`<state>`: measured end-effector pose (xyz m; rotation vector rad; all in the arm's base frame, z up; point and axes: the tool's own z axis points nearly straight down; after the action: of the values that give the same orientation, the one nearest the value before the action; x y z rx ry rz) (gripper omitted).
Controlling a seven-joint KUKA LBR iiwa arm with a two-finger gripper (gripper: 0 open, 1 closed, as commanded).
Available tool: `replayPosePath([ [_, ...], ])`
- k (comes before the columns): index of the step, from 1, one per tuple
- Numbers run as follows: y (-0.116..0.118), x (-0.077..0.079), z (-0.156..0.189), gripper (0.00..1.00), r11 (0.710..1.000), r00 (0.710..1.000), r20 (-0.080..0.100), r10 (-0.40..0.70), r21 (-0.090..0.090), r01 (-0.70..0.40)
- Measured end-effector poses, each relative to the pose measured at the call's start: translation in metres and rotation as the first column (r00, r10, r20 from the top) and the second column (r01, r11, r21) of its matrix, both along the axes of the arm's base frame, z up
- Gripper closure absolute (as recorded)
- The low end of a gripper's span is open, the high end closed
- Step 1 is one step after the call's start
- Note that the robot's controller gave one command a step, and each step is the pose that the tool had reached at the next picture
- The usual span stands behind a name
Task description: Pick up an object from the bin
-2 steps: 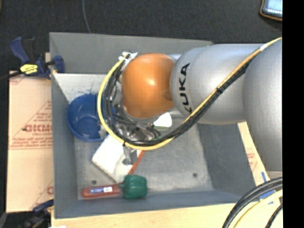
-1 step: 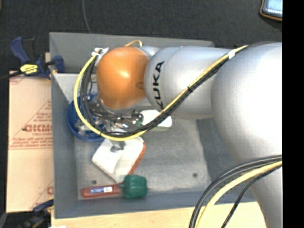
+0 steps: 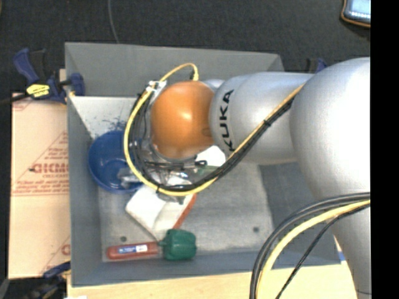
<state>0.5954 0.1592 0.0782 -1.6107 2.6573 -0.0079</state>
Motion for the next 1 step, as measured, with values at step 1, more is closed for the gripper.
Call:
replayPosePath([
  [1, 0.0419, 0.0217, 0.0028, 1.0, 0.866, 0.867, -0.009, 0.498, -0.029, -0.498],
])
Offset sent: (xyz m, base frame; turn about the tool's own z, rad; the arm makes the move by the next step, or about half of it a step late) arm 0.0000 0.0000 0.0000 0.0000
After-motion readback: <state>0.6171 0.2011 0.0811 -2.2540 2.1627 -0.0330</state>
